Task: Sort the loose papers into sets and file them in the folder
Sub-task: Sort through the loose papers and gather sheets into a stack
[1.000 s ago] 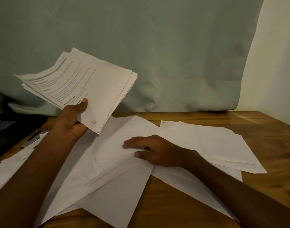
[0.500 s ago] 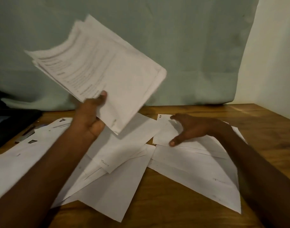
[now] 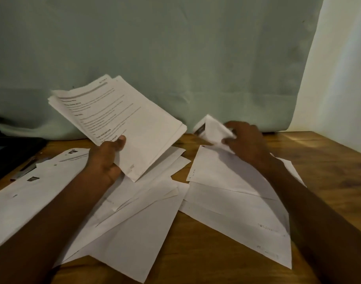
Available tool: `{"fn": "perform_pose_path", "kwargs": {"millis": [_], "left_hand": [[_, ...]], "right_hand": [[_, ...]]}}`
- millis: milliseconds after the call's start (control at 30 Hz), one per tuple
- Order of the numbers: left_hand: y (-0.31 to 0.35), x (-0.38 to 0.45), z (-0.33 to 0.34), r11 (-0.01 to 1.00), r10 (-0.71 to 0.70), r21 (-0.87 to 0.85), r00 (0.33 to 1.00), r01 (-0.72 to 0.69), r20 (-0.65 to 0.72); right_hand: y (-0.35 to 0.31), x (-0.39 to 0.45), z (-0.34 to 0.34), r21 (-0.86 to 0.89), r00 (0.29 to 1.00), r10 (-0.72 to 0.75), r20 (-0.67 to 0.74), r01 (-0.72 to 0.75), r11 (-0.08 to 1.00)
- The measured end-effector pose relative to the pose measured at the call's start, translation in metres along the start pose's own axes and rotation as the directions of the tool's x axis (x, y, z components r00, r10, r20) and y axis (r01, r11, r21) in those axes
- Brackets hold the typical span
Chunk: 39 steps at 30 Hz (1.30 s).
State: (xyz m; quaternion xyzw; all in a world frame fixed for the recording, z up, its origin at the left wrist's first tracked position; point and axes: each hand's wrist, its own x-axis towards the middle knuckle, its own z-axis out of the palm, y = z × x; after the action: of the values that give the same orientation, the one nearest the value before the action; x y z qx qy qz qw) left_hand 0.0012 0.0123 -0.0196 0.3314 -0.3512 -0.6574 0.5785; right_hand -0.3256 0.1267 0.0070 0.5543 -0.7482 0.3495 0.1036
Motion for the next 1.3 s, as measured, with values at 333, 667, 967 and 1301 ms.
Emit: {"fn": "perform_pose_path", "kwargs": {"millis": [333, 667, 967, 1301], "left_hand": [[0.014, -0.018, 0.016, 0.989, 0.136, -0.109, 0.922, -0.103, 0.362], [0.015, -0.025, 0.021, 0.985, 0.099, -0.166, 0.923, -0.039, 0.371], [0.016, -0.018, 0.015, 0.989, 0.099, -0.138, 0.927, -0.052, 0.361], [0.015, -0.018, 0.016, 0.991, 0.102, -0.116, 0.924, -0.063, 0.369]], "right_hand": [[-0.032, -0.003, -0.044, 0.999, 0.995, 0.088, -0.043, 0.042, 0.010], [-0.042, -0.004, -0.024, 0.870, 0.994, 0.041, 0.103, -0.110, 0.480], [-0.031, -0.003, -0.009, 0.925, 0.946, 0.245, 0.214, -0.277, 0.262], [-0.040, -0.009, -0.006, 0.934, 0.953, 0.291, 0.085, -0.178, 0.310]]}}
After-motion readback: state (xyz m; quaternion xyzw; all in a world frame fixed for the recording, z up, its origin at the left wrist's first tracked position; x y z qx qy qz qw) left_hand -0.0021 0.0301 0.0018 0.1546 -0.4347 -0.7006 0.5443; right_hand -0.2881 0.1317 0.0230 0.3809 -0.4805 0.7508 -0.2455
